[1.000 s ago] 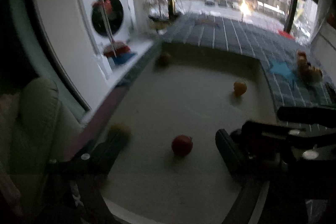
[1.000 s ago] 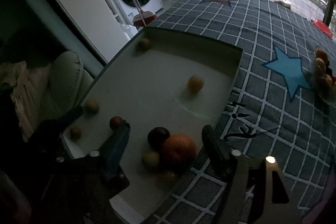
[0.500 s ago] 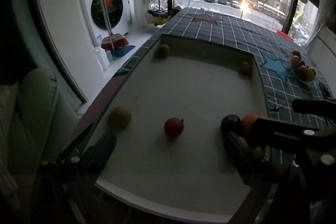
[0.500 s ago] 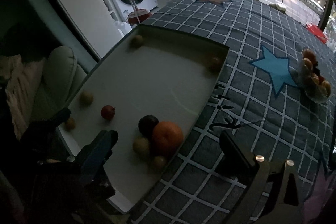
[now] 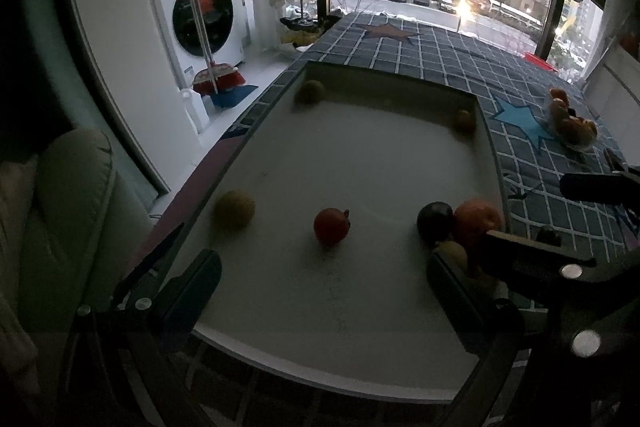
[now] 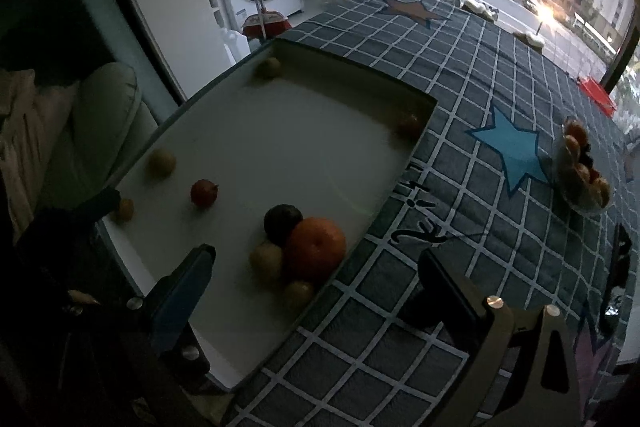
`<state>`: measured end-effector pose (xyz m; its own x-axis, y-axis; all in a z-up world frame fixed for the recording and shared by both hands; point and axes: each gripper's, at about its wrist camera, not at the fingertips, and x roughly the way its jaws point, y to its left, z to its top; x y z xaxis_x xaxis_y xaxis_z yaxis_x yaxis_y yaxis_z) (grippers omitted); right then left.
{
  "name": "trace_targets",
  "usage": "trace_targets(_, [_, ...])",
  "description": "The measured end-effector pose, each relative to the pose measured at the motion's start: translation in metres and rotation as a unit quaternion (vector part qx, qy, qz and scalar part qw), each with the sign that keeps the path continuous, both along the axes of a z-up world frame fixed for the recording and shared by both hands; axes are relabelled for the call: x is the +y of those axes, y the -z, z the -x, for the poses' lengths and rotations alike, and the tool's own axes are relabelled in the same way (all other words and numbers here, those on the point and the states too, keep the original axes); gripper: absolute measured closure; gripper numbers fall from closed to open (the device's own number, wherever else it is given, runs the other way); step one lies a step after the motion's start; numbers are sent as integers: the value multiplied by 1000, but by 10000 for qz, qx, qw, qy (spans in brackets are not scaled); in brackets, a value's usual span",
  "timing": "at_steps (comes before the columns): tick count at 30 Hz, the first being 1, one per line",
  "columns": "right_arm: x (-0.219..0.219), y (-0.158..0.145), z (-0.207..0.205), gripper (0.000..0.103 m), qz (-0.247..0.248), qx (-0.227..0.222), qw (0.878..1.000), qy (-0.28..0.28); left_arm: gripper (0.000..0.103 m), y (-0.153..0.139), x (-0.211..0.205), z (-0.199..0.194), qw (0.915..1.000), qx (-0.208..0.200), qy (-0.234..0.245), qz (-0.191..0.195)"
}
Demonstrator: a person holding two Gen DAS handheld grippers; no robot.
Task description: Organize fruits
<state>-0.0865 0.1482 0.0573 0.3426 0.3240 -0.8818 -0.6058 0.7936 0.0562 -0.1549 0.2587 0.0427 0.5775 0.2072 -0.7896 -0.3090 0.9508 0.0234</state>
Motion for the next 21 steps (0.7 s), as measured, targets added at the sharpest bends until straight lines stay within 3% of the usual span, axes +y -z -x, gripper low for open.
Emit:
trace_targets(10, [3,-6,12,0,266,-410,9988,-61,0,-1,-1,5,9999,14,-54,-96])
trace_targets(21, [1,-5,15,0,419,-558,9976,-36,0,1,-5,8,9996,60,-48,-287])
